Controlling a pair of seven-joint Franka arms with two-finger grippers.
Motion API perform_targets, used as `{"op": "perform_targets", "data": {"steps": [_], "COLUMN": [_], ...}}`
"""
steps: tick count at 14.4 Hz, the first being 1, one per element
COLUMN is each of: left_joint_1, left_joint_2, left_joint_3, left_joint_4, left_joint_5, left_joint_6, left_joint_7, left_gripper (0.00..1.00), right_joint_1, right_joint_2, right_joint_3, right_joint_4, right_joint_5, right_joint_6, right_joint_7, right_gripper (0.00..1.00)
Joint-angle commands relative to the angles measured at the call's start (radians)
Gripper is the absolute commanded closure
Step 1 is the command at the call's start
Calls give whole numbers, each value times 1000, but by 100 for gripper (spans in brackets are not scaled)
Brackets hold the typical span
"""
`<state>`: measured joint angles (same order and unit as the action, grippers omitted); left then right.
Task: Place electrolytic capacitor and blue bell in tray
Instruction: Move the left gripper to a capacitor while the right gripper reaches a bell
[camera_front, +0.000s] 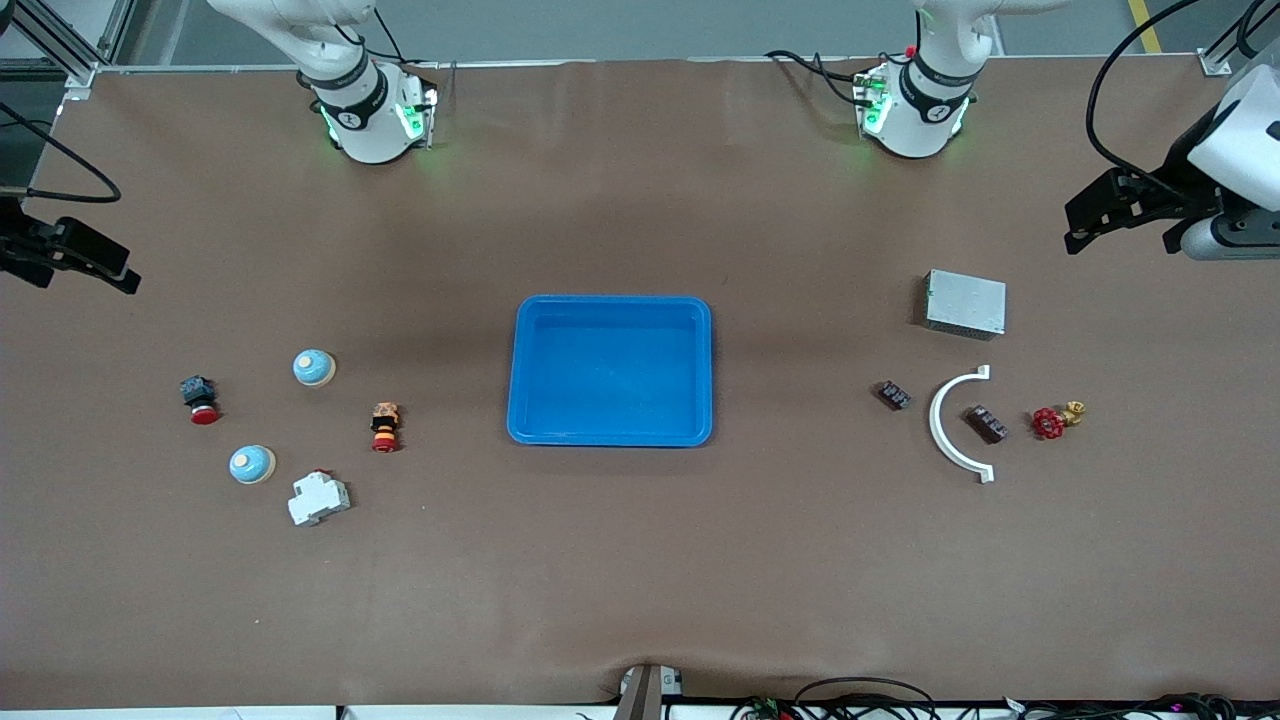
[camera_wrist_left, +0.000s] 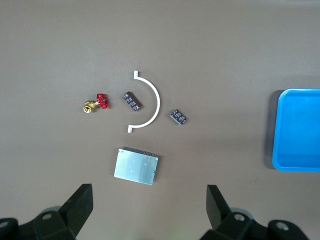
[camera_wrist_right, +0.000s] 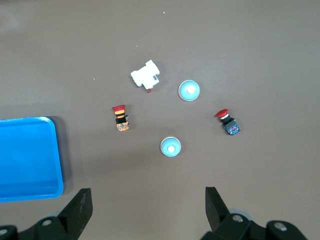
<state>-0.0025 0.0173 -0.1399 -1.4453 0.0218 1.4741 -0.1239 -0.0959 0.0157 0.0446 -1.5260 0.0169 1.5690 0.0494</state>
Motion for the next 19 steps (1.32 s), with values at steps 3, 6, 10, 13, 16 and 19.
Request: {"op": "perform_targets", "data": {"steps": [3, 6, 10, 13, 16, 19], "left_joint_1": [7, 2, 7, 10, 12, 12], "left_joint_2": [6, 10, 30, 107, 125, 208], "left_joint_3": [-9, -9, -9, -9, -7, -6], "left_joint_4": [14, 14, 13, -15, -154, -230], "left_joint_5": [-6, -3, 0, 0, 1, 0], "left_joint_6": [-3, -3, -1, 64, 228, 379], "left_joint_7": [7, 4, 4, -2, -13, -22], "left_gripper": [0, 0, 0, 0, 0, 0], "right_joint_1": [4, 5, 5, 5, 12, 36], "right_joint_2": [-6, -6, -6, -6, 4, 39], "right_joint_3": [0, 0, 0, 0, 1, 1], "right_joint_4": [6, 6, 6, 6, 6, 6], "right_joint_5": [-15, -15, -15, -15, -12, -12], "right_joint_6": [-10, -10, -10, -9, -6, -9], "right_joint_7": [-6, -6, -6, -6, -8, -8], "right_gripper": [0, 0, 0, 0, 0, 0]}}
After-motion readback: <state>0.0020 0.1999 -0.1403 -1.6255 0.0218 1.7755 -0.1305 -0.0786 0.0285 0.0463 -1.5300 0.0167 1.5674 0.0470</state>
